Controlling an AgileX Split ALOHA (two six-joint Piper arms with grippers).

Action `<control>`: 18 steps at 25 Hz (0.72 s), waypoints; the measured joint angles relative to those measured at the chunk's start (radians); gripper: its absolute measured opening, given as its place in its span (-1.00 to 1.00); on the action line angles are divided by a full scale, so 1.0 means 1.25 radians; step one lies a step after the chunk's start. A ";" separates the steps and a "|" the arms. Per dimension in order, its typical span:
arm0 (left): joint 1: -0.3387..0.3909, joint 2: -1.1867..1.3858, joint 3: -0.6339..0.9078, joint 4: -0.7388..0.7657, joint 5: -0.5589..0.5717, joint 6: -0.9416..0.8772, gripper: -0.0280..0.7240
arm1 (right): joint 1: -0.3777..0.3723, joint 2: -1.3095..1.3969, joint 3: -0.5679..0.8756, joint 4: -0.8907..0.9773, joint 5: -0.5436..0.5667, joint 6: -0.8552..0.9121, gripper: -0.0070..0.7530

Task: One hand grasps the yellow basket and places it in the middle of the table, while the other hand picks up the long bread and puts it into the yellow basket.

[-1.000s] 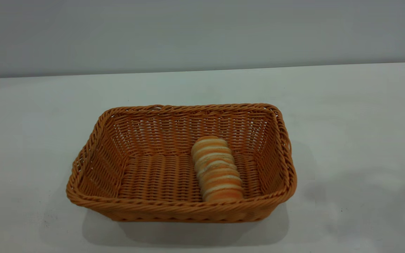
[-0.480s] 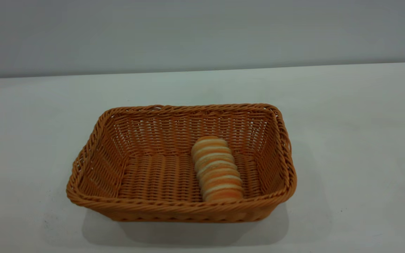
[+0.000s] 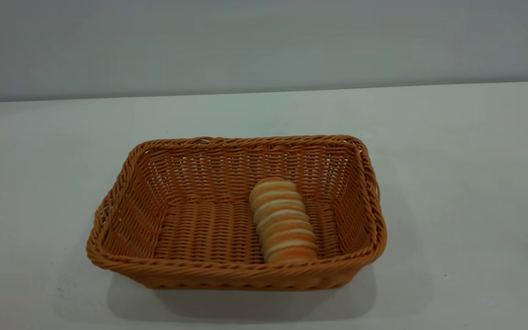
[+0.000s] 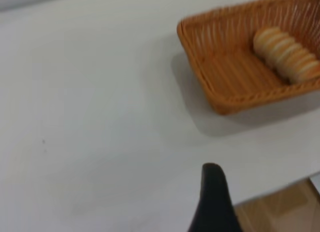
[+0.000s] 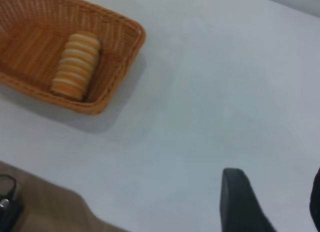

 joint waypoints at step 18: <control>0.000 0.000 0.052 0.054 -0.001 0.003 0.62 | 0.000 -0.300 0.188 0.029 0.012 0.003 0.02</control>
